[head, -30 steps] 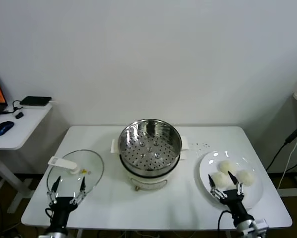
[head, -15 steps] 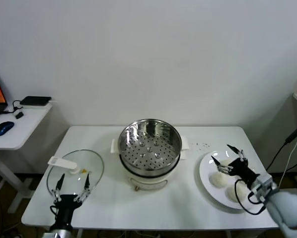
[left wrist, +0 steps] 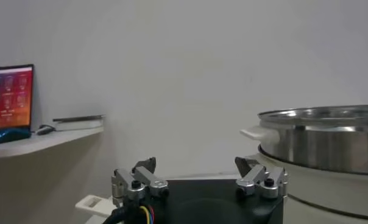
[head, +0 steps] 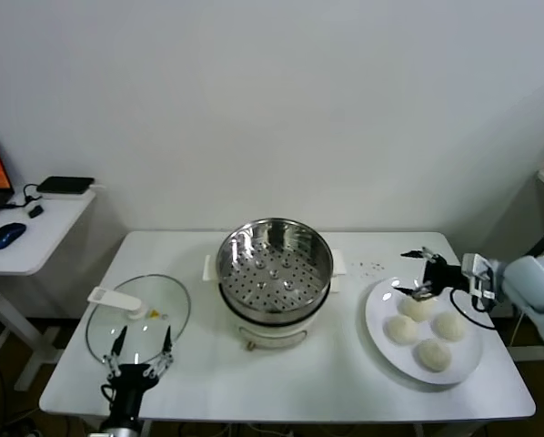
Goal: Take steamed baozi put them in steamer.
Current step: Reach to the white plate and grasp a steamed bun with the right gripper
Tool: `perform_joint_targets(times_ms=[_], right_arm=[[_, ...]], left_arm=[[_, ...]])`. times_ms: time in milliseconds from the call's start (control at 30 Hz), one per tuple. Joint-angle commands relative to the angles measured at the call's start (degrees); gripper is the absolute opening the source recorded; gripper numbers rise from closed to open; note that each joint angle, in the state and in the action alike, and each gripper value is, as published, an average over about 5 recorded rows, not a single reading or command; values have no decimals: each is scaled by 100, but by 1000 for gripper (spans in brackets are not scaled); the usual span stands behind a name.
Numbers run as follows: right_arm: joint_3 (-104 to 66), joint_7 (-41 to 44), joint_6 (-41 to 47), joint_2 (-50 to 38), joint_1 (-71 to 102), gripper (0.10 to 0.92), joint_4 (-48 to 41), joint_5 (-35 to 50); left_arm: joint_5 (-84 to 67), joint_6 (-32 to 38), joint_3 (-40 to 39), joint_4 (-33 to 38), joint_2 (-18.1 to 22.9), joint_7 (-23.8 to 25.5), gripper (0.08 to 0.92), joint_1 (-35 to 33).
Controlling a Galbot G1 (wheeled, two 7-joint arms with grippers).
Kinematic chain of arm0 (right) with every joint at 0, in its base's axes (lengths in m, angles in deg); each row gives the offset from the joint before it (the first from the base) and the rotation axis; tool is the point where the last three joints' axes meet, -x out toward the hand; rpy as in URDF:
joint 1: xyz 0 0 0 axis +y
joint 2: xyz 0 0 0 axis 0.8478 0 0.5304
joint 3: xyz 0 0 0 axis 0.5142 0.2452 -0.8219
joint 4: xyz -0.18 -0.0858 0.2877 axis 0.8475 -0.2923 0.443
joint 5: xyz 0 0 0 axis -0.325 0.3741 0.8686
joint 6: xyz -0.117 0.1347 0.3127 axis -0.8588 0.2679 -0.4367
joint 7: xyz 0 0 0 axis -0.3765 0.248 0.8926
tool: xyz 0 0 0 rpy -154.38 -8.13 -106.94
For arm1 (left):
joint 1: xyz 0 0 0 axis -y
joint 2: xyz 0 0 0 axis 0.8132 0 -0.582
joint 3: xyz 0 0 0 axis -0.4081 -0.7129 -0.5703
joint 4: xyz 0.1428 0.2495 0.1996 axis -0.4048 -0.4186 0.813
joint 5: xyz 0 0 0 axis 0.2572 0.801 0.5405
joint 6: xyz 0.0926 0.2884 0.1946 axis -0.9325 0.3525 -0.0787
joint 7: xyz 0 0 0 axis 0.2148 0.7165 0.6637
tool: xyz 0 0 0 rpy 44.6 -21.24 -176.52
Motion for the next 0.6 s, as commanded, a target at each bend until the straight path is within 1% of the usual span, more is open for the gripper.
perform_joint_targets(times_ms=[33,133,267,600], right_arm=[[3089,1225,-743,25,-2933,823,-1457,-582],[3680,1388,-859,237,-3256,823,-1729,-588],[4045,1449,-883,531,-3352,823,-1939,-655],[3976,1398,-848,1161,-2990,823,-2365,-1084]], left_arm=[[-44,-79,-5,84,-78,13,823,-48],[-29,-100,-7,112,-96,14,823,-54],[-22,-142,13,144,-103,14,823,-28],[-34,-165,68,119,-140,12,823,-6]])
